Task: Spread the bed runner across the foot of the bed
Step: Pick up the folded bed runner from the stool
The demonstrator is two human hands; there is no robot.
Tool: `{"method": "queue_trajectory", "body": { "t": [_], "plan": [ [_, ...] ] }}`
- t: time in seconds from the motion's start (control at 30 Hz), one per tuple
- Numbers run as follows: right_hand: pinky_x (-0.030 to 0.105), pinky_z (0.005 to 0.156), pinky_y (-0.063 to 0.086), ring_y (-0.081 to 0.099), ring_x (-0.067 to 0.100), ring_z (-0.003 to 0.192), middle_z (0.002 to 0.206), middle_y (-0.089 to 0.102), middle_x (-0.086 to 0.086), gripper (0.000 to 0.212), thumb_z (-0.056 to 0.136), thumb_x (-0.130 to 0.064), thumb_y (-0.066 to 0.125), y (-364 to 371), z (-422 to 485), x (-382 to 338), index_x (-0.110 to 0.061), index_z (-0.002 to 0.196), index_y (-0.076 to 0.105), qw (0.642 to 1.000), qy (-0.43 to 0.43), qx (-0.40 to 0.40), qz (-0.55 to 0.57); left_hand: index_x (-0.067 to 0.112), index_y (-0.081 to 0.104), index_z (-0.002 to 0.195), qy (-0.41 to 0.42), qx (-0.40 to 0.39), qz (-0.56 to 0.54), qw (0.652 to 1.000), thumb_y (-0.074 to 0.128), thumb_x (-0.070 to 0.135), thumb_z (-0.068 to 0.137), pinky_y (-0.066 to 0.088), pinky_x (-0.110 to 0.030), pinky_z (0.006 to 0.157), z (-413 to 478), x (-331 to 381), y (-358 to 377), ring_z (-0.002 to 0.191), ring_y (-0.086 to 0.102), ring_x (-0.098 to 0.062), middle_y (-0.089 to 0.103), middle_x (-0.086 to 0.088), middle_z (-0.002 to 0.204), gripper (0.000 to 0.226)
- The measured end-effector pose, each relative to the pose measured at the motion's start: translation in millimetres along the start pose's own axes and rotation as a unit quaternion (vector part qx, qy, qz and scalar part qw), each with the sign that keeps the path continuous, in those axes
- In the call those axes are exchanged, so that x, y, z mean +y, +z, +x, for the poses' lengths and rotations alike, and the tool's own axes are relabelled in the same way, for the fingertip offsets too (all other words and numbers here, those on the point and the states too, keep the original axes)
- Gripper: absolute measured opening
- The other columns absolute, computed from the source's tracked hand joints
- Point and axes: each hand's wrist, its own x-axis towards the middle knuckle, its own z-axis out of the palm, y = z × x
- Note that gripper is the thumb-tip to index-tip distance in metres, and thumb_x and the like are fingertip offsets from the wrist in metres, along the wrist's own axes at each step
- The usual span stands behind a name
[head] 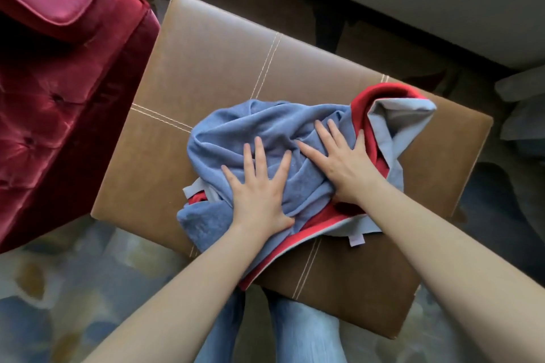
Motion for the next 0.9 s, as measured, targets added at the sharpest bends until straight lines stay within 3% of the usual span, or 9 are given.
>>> {"method": "queue_trajectory", "body": {
  "t": [0.13,0.27,0.5,0.6,0.73,0.83,0.9],
  "plan": [
    [0.062,0.101,0.032,-0.004,0.037,0.144,0.157,-0.009,0.015,0.103,0.075,-0.052,0.067,6,13,5,-0.043,0.147,-0.006,1.0,0.014,0.009,0.022,0.036,-0.005,0.147,0.054,0.0,0.002,0.999,0.065,0.078,0.048,0.015,-0.071,0.104,20,-16,7,0.142,-0.012,-0.042,-0.019,-0.022,0.154,0.128],
    [0.062,0.107,0.026,-0.005,0.035,0.145,0.157,-0.008,0.014,0.096,0.076,-0.051,0.065,8,20,5,-0.041,0.148,0.004,0.996,0.033,0.007,0.078,0.037,0.003,0.147,0.102,-0.01,0.017,0.995,0.069,0.074,0.047,0.016,-0.069,0.106,37,-28,1,0.143,-0.009,-0.04,-0.016,-0.019,0.155,0.125],
    [0.064,0.104,0.028,-0.002,0.036,0.144,0.156,-0.002,0.016,0.105,0.068,-0.06,0.069,0,33,-18,-0.037,0.148,0.004,0.968,0.142,0.048,0.199,0.04,0.015,0.146,0.223,0.039,0.139,0.964,0.074,0.067,0.043,0.019,-0.065,0.107,91,-73,-45,0.144,0.012,-0.034,0.005,-0.013,0.159,0.122],
    [0.067,0.103,0.026,-0.003,0.038,0.144,0.155,-0.002,0.016,0.104,0.07,-0.053,0.072,-3,40,-27,-0.037,0.147,0.003,0.956,0.179,0.054,0.226,0.044,0.016,0.145,0.157,0.07,0.146,0.974,0.07,0.071,0.043,0.015,-0.071,0.104,88,-83,-52,0.143,0.009,-0.038,0.006,-0.014,0.158,0.119],
    [0.067,0.099,0.031,0.007,0.037,0.142,0.151,0.01,0.014,0.095,0.073,-0.049,0.069,-1,42,-32,-0.037,0.145,0.008,0.957,0.19,0.062,0.212,0.042,-0.001,0.146,0.095,0.019,0.12,0.988,0.071,0.066,0.047,0.012,-0.072,0.103,70,-77,-39,0.142,0.006,-0.045,-0.003,-0.015,0.158,0.124],
    [0.057,0.092,0.041,0.026,0.035,0.132,0.137,0.03,0.012,0.081,0.076,-0.041,0.065,0,46,-35,-0.032,0.144,0.022,0.953,0.203,0.098,0.204,0.035,0.007,0.145,0.091,0.015,0.102,0.991,0.071,0.048,0.061,0.028,-0.061,0.103,76,-74,-32,0.132,0.03,-0.04,0.022,-0.016,0.151,0.106],
    [0.051,0.088,0.043,0.036,0.032,0.12,0.125,0.04,0.009,0.067,0.078,-0.033,0.064,-1,48,-38,-0.028,0.137,0.033,0.946,0.207,0.12,0.218,0.03,0.021,0.142,0.098,0.036,0.087,0.991,0.068,0.039,0.064,0.04,-0.045,0.092,75,-73,-28,0.114,0.046,-0.033,0.044,-0.01,0.131,0.091]
  ]
}}
